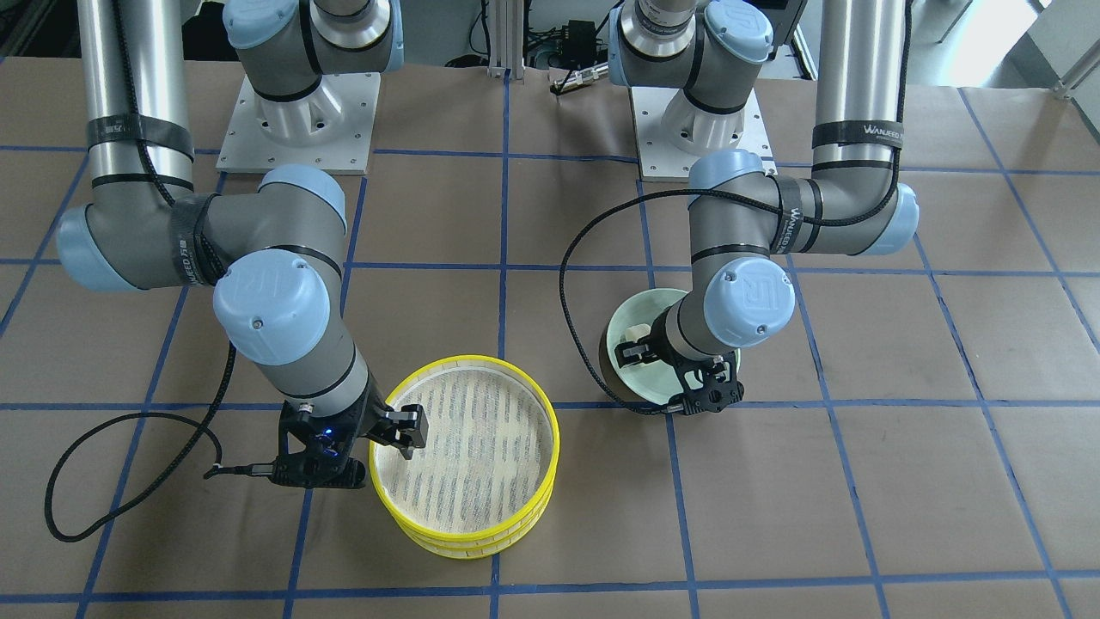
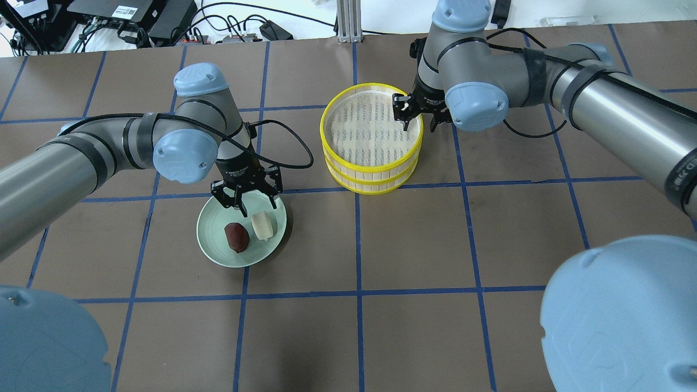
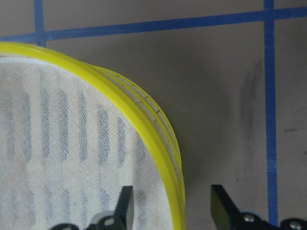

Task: Place buns in different layers of steamer
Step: 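Lower the left gripper onto the white bun while the right grips the steamer rim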

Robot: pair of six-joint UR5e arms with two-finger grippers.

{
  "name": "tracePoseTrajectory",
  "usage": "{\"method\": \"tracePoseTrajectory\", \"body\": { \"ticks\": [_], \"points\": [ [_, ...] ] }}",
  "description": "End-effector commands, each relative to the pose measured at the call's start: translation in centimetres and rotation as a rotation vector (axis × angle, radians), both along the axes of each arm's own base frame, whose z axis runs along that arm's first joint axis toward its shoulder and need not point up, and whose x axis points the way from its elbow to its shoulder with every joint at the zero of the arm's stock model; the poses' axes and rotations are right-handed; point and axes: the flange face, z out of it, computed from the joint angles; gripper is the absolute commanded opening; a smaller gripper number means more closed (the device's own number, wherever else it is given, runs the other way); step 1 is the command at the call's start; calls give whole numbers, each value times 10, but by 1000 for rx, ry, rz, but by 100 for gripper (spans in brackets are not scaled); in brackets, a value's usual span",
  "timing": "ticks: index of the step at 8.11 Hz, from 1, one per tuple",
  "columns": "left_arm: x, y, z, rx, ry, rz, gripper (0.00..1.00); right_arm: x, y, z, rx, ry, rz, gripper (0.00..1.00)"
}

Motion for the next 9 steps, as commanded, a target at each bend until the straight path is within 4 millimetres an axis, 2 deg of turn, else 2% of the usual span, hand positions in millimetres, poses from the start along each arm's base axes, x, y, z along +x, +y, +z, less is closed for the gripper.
{"method": "tracePoseTrajectory", "body": {
  "ticks": [1,2,4,5,7,8,9],
  "points": [
    [0,0,-7,15,2,1,69,-1,0,3,-5,13,11,9],
    [0,1,-7,18,2,1,69,-2,1,4,-5,16,21,3],
    [0,7,-14,36,-3,-1,69,-3,0,8,-10,25,20,0],
    [1,9,-16,44,-7,-2,69,-4,1,19,-25,20,19,0],
    [0,9,-15,43,-2,1,69,-18,6,50,-44,28,55,0],
    [1,8,-14,41,3,1,45,-41,4,61,-50,35,62,0],
    [1,8,-14,39,3,3,43,-77,0,67,-38,42,83,0]
  ]
}}
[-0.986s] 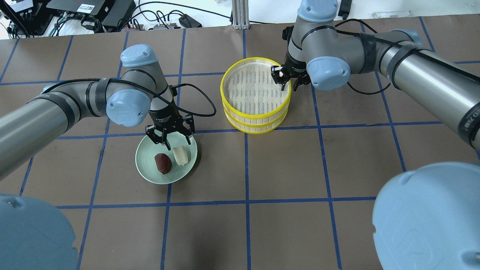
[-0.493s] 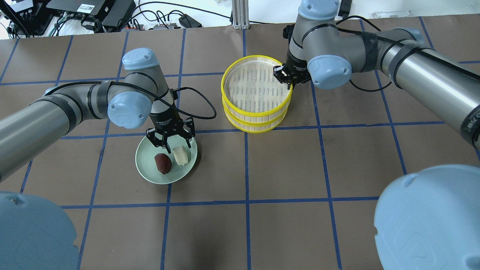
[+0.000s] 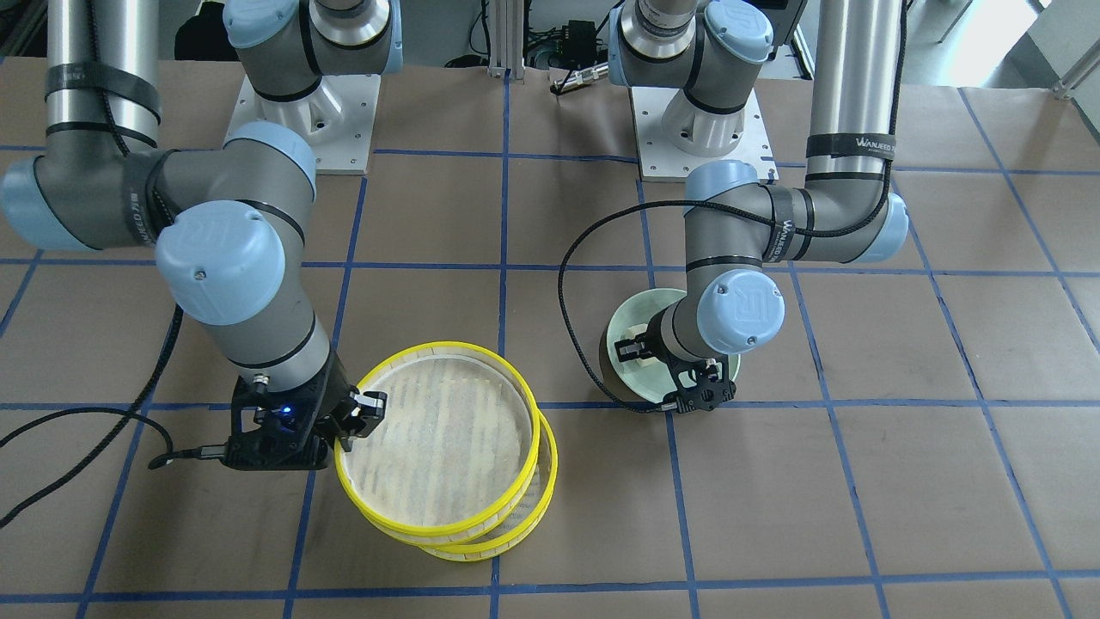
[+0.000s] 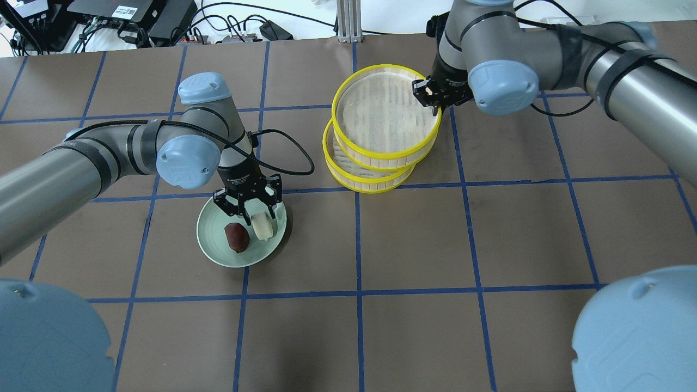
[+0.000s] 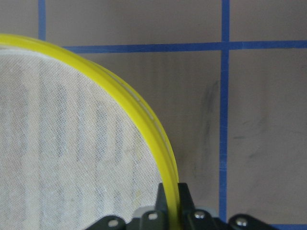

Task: Place buns in different layers of steamer
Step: 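Lift the top steamer tier aside with the right gripper while the left grasps the bun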

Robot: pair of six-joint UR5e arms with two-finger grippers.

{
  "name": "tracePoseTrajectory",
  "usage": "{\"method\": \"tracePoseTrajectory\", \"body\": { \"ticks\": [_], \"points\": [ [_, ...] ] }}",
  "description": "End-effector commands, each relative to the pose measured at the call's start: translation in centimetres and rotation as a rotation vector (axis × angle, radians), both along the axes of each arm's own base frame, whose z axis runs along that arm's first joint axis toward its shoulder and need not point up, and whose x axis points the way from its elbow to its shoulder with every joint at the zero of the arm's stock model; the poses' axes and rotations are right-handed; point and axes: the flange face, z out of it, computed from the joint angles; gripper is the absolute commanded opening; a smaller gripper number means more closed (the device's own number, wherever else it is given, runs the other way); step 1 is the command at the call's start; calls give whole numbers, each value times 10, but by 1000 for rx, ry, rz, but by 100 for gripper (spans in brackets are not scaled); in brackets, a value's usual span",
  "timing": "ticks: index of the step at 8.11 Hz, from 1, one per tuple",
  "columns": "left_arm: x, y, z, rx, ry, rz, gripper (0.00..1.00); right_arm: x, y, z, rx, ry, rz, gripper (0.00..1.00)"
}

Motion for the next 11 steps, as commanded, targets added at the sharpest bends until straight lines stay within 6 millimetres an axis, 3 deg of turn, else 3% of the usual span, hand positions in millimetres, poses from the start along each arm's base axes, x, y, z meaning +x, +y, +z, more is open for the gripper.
{"method": "tracePoseTrajectory", "body": {
  "ticks": [1,3,4,5,7,9,11],
  "points": [
    [0,-2,2,-5,6,3,43,-85,-3,29,9,21,61,0],
    [0,-2,1,-4,2,0,43,-139,3,49,17,36,103,0],
    [0,-4,3,-10,4,0,7,-154,10,59,29,35,96,0],
    [0,-8,8,-25,2,0,0,-159,13,69,25,59,115,0],
    [1,-17,27,-66,-3,-4,0,-162,13,66,40,78,126,0],
    [2,-26,67,-131,-20,38,0,-162,12,62,48,77,127,0],
    [-1,-46,139,-269,-13,81,0,-162,12,62,47,75,128,0]
  ]
}}
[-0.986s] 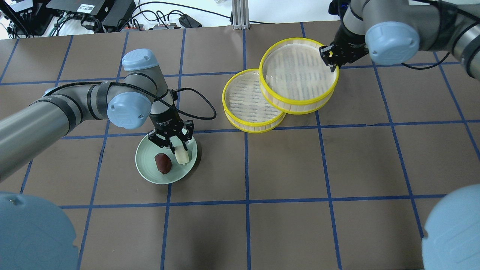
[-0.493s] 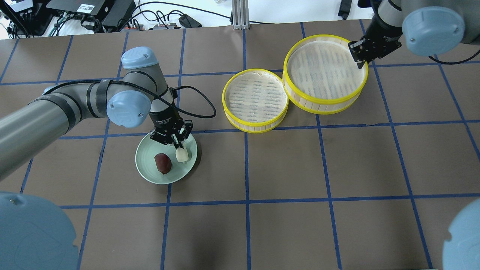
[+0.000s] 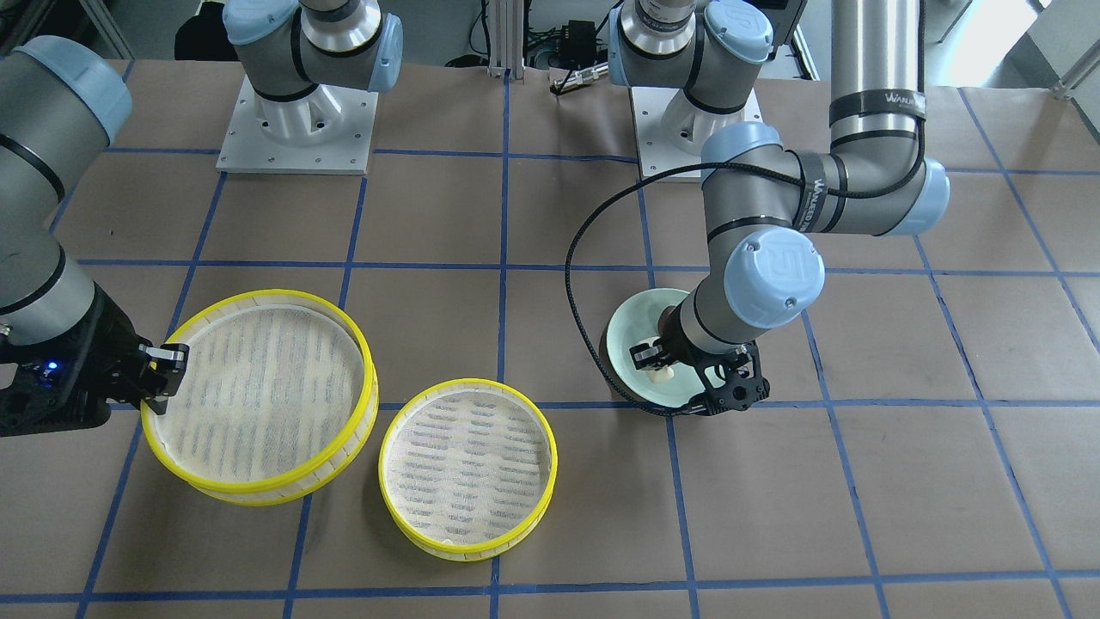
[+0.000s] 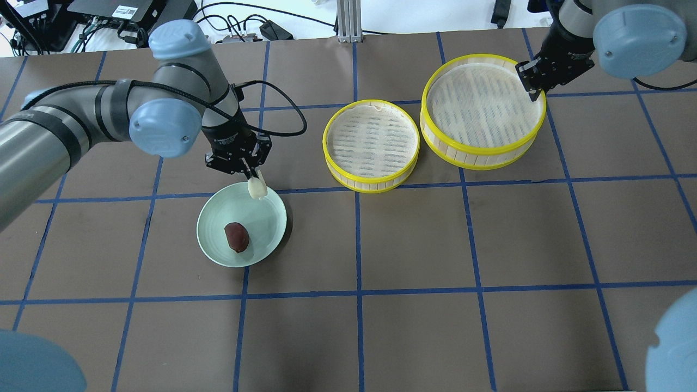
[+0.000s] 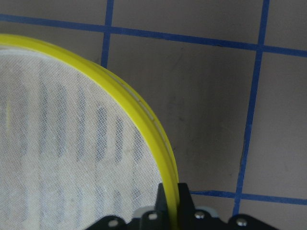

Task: Place buns in different layers of steamer
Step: 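Carry the white bun with the left gripper into the lower steamer tier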

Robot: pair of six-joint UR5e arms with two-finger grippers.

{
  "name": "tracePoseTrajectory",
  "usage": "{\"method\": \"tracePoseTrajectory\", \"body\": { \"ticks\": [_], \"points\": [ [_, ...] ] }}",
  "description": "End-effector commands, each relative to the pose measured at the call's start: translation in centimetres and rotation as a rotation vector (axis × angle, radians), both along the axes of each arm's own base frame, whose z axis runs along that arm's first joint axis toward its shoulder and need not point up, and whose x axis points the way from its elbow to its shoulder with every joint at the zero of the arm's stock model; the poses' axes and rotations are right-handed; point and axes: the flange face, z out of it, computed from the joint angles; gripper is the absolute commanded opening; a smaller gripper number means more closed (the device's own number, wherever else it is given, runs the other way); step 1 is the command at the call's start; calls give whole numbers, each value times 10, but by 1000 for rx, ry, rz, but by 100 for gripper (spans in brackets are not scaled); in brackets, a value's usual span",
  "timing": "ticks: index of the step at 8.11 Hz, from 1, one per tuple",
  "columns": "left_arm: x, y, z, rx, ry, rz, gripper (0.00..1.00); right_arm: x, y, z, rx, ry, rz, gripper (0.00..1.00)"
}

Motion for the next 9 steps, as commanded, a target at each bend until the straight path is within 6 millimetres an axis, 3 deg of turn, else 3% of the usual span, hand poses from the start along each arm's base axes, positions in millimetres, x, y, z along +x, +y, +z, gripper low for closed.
{"method": "tracePoseTrajectory", "body": {
  "ticks": [1,3,4,5,6,9],
  "points": [
    [-6,-25,80,-163,13,39,0,0,0,-2,3,0,2,0],
    [-27,-37,102,-275,143,39,0,-1,-1,-2,2,2,3,0],
    [-31,-45,104,-333,172,41,0,-3,-1,-3,5,0,0,0],
    [-47,-45,105,-344,262,25,0,-4,-1,-3,4,-1,1,0],
    [-64,-48,99,-377,329,0,0,-4,-1,-3,3,-1,-1,0],
    [-124,-62,37,-362,435,-42,0,-4,-1,-5,7,-2,-1,0]
  ]
}}
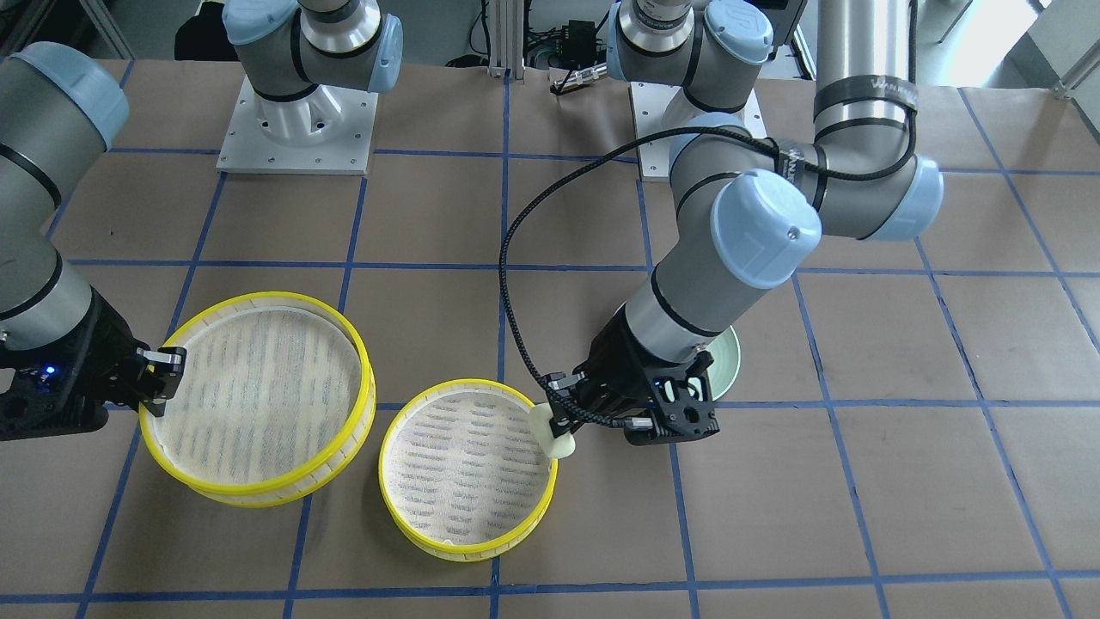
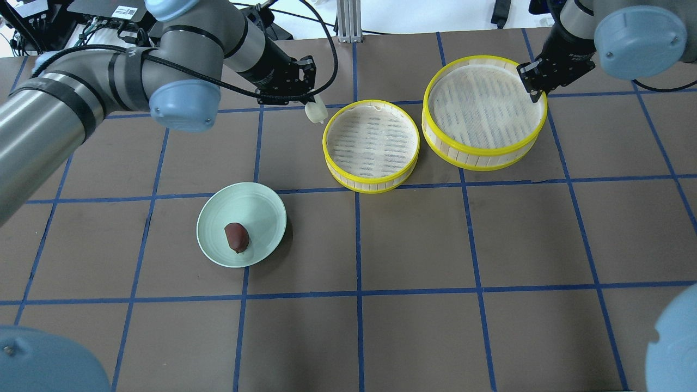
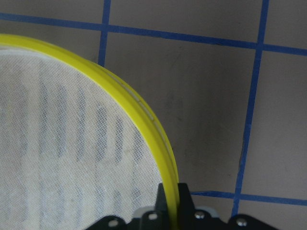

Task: Place buns in different layers of steamer
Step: 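Carry the white bun with the left gripper into the lower steamer tier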

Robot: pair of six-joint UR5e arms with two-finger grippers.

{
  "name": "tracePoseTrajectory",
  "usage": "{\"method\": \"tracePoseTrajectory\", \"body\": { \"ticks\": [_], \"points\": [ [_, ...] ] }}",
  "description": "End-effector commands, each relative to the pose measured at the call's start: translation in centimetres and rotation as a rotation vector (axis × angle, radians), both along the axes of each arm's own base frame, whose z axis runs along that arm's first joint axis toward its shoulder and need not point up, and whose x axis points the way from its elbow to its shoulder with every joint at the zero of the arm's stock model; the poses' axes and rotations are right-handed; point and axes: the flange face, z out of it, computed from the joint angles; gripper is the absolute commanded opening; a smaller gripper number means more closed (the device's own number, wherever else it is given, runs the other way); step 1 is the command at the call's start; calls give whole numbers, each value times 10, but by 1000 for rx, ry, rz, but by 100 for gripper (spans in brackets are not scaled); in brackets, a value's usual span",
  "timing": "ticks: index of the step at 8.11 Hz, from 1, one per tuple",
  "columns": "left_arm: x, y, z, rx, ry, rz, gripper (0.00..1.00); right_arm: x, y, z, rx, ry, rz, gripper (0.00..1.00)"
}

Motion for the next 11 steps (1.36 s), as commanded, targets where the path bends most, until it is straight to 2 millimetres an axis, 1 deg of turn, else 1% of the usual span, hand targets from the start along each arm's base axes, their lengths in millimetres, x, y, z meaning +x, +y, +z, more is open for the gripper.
{"method": "tracePoseTrajectory", "body": {
  "ticks": [1,2,3,4,5,6,7,8,11],
  "points": [
    [-45,-10,-53,5,97,-43,0,0,0,-1,2,0,-1,0],
    [-51,-11,-73,27,90,-53,0,0,0,-1,2,0,-1,0],
    [-53,-12,-78,29,90,-60,0,0,0,-2,3,-1,-1,0],
    [-53,-13,-83,32,86,-67,6,0,0,-2,4,1,-1,0],
    [-53,-13,-89,39,85,-68,41,0,0,-2,3,-1,-1,0],
    [-54,-13,-88,37,86,-69,65,0,0,-2,4,1,1,0],
    [-53,-13,-84,34,88,-64,80,0,0,-2,3,-1,-1,0],
    [-53,-13,-77,24,90,-63,87,0,0,-2,4,1,-1,0],
    [-53,-12,-63,9,95,-52,91,0,2,0,2,-1,-10,0]
  ]
}}
